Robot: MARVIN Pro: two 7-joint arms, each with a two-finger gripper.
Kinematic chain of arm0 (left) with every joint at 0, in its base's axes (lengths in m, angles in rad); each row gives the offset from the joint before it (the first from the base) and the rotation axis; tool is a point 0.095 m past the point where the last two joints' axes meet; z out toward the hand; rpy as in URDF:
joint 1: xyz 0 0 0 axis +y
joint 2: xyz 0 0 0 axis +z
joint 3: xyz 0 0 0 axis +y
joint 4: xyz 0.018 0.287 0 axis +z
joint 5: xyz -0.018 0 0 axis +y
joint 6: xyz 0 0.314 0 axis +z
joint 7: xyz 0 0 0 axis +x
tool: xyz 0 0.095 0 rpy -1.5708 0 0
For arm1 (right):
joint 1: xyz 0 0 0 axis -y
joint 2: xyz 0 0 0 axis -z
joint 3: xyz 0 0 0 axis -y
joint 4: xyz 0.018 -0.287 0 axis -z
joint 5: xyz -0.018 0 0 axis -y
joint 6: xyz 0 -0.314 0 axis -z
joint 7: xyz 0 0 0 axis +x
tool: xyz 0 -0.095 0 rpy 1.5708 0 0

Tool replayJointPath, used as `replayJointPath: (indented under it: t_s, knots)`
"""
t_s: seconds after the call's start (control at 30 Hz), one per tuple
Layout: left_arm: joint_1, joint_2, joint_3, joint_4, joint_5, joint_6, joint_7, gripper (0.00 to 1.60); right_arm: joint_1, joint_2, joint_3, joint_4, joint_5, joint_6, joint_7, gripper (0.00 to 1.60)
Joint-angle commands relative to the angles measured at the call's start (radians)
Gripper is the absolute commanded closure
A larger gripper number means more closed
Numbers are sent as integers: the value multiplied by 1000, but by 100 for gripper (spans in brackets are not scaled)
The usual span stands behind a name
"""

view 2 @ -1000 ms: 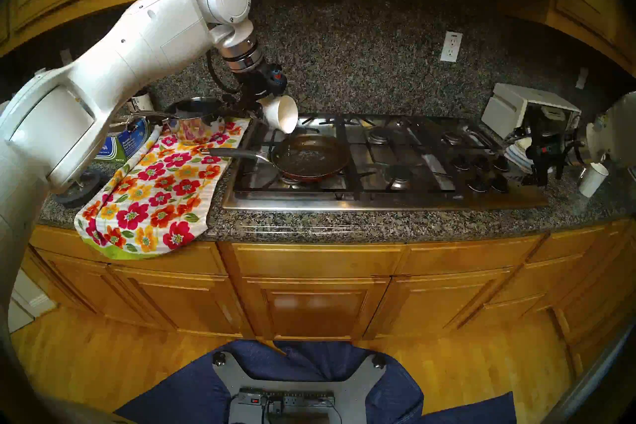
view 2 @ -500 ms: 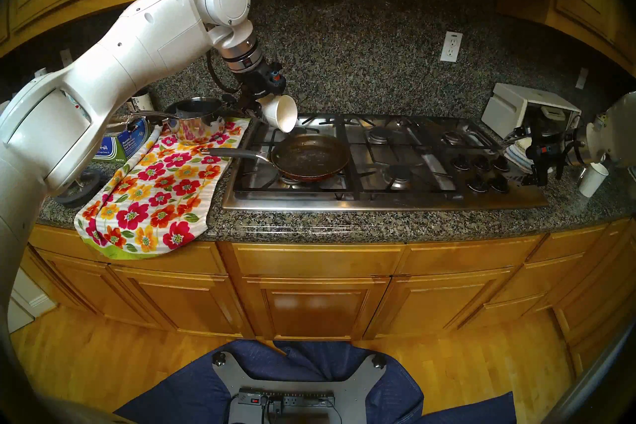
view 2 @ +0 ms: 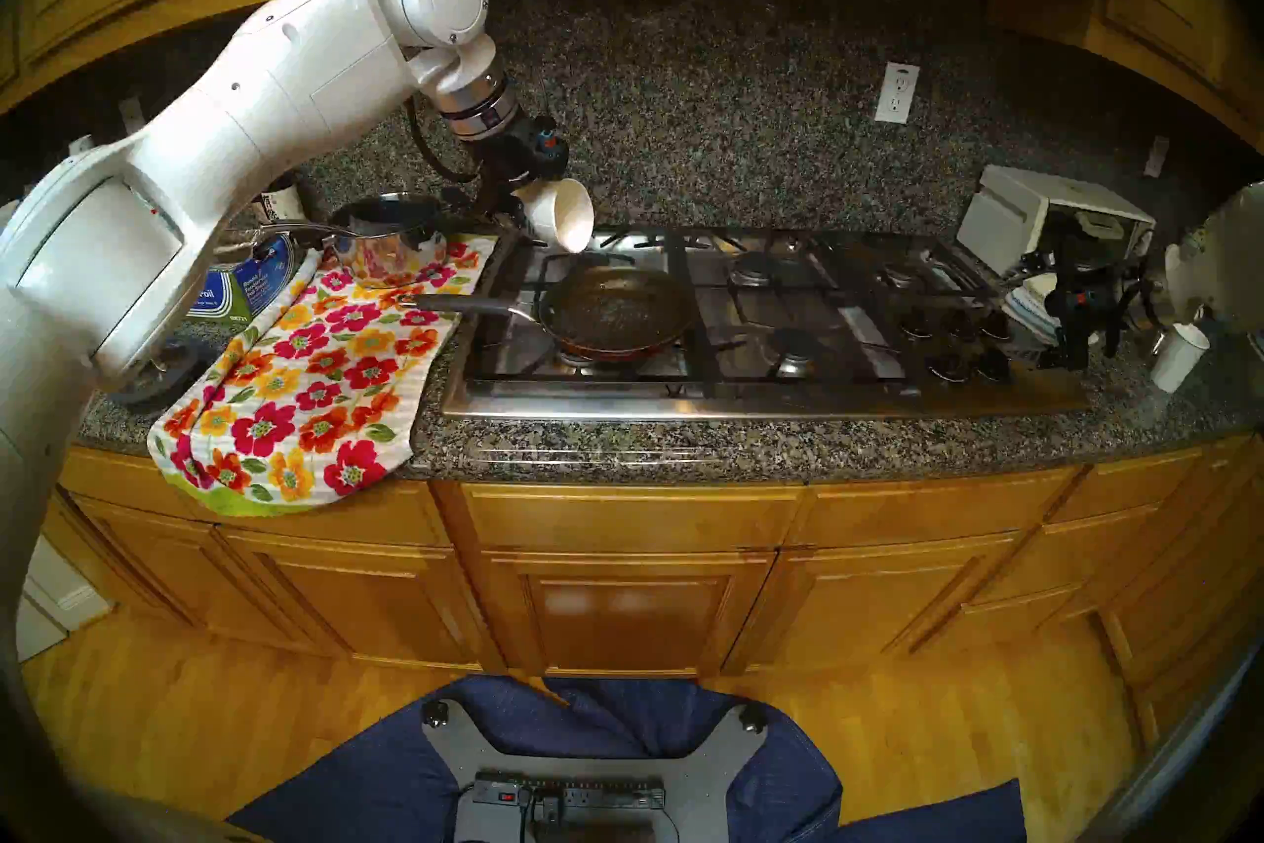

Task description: Pick up the water cup, pour water into the pot, turn on the stove

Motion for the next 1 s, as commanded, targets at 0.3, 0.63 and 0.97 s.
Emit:
replayJointPath:
  t_s: [0.3,0.63,0.97]
  knots:
    - [-34,29,-80,-18,-50,50,25,54,25,-7,3,20,4,2,-11,0]
    - [0,75,-138,-58,-103,103,46,54,25,-7,3,20,4,2,-11,0]
    - [47,135,-186,-133,-149,153,57,48,25,-7,3,20,4,2,-11,0]
